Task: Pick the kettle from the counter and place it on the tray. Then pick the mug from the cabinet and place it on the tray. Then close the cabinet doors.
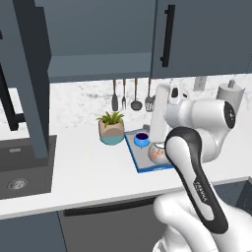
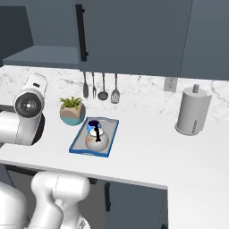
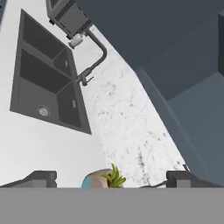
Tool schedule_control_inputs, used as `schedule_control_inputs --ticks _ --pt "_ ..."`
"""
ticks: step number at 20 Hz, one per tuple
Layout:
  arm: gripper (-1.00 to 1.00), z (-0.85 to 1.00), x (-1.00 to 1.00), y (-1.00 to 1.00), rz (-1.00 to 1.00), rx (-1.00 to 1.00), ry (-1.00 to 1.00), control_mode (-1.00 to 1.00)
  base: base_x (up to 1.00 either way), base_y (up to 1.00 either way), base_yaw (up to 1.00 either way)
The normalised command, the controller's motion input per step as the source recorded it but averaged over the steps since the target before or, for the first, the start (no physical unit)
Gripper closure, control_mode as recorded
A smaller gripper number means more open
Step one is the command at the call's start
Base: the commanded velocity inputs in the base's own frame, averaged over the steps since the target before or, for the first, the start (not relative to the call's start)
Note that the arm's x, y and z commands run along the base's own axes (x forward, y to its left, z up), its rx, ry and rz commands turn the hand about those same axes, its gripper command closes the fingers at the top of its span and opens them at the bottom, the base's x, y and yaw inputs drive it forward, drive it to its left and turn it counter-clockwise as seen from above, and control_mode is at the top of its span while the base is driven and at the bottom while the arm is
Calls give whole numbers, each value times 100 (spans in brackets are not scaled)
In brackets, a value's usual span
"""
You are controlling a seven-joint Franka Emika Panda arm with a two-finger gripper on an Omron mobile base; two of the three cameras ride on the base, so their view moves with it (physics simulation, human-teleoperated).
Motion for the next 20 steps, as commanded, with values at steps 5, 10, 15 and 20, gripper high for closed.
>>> schedule_control_inputs --ticks 5,10,15,20 --pt "-100 0 -9 0 0 0 -1 -100 0 0 0" --pt "-100 0 -30 9 0 0 -7 -100 0 0 0" --pt "-100 0 -35 53 2 -7 -21 -100 0 0 0" --pt "-100 -5 -24 74 0 -6 -34 -100 0 0 0"
